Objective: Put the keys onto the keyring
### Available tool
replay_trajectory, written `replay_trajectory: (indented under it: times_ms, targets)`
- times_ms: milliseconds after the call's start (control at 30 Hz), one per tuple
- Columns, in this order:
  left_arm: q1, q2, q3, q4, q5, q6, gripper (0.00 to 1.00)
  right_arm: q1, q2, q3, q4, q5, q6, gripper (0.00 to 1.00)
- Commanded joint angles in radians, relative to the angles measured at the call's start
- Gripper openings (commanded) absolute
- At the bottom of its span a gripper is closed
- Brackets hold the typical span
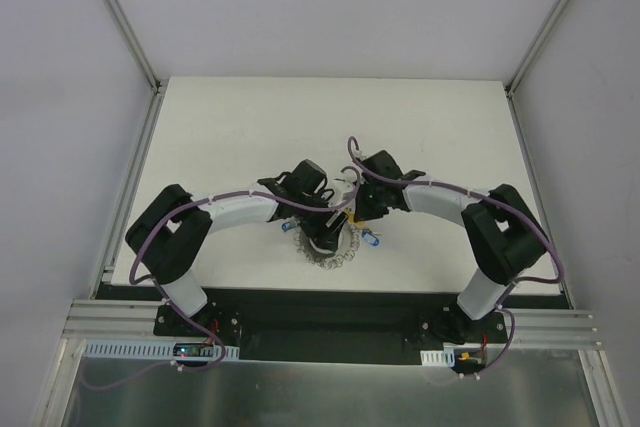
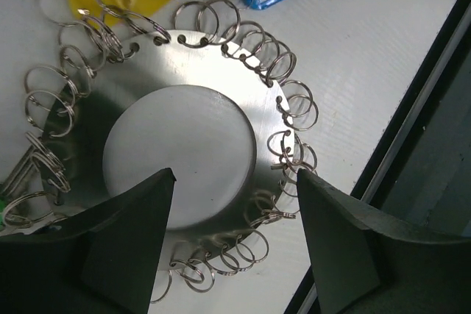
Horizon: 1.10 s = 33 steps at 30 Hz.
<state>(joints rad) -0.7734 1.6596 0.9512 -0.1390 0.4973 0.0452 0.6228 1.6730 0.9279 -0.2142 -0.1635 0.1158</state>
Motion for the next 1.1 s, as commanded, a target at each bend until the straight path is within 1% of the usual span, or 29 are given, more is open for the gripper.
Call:
replay_trajectory:
  times_ms: [0, 133, 200, 300, 400, 433, 500, 533, 600, 633, 667, 700, 733, 800, 833, 933, 967, 1033, 1067]
  targets:
    - [-0.017, 0.034, -0.02, -0.005, 0.073, 0.024, 0.67, -0.02, 0.071, 0.074, 0.056, -0.005, -0.014, 0.08]
    - [-0.02, 0.039, -0.061, -0.007, 0.084, 0.019, 0.66, -0.057, 0.129, 0.147, 0.081, -0.007, -0.054, 0.11]
    - [-0.02, 0.034, -0.077, -0.005, 0.086, 0.013, 0.66, -0.069, 0.168, 0.198, 0.101, -0.021, -0.082, 0.11]
    - [-0.02, 0.019, -0.1, -0.008, 0.076, 0.007, 0.66, -0.087, 0.198, 0.261, 0.113, -0.051, -0.105, 0.15]
    - [-0.02, -0.015, -0.104, -0.008, 0.04, 0.002, 0.66, -0.098, 0.166, 0.25, 0.114, -0.059, -0.111, 0.19]
    - [-0.02, -0.035, -0.097, -0.008, 0.026, 0.001, 0.66, -0.104, 0.125, 0.238, 0.116, -0.053, -0.135, 0.23]
    - [-0.02, -0.053, -0.082, -0.008, -0.017, -0.004, 0.66, -0.113, 0.079, 0.194, 0.118, -0.031, -0.136, 0.25]
    - [-0.02, -0.069, -0.057, -0.008, -0.034, -0.005, 0.66, -0.13, 0.047, 0.139, 0.119, -0.025, -0.127, 0.28]
    - [-0.02, -0.077, -0.026, -0.007, -0.061, -0.011, 0.65, -0.152, -0.05, 0.085, 0.122, -0.007, -0.12, 0.32]
    - [-0.02, -0.08, 0.006, -0.008, -0.09, -0.01, 0.64, -0.175, -0.085, 0.025, 0.122, 0.001, -0.12, 0.37]
    - [-0.02, -0.077, 0.024, -0.008, -0.103, -0.013, 0.63, -0.185, -0.158, 0.0, 0.121, 0.018, -0.095, 0.4]
    - [-0.021, -0.074, 0.043, -0.008, -0.117, -0.013, 0.62, -0.196, -0.192, -0.027, 0.113, 0.027, -0.091, 0.43]
    - [-0.023, -0.06, 0.076, -0.008, -0.143, -0.011, 0.59, -0.213, -0.226, -0.049, 0.105, 0.039, -0.087, 0.46]
    - [-0.029, -0.038, 0.109, -0.008, -0.16, -0.005, 0.55, -0.23, -0.327, -0.106, 0.075, 0.084, -0.071, 0.51]
    - [-0.033, -0.014, 0.138, -0.008, -0.169, -0.002, 0.51, -0.239, -0.366, -0.122, 0.065, 0.1, -0.068, 0.55]
    - [-0.058, 0.044, 0.201, -0.008, -0.183, 0.022, 0.43, -0.251, -0.487, -0.184, 0.026, 0.188, -0.051, 0.62]
    - [-0.066, 0.058, 0.214, -0.007, -0.195, 0.031, 0.38, -0.255, -0.511, -0.198, 0.007, 0.218, -0.048, 0.63]
    - [-0.087, 0.103, 0.253, -0.008, -0.207, 0.047, 0.33, -0.262, -0.589, -0.233, -0.014, 0.249, -0.039, 0.68]
    - [-0.093, 0.117, 0.264, -0.008, -0.226, 0.062, 0.33, -0.267, -0.617, -0.245, -0.034, 0.28, -0.035, 0.69]
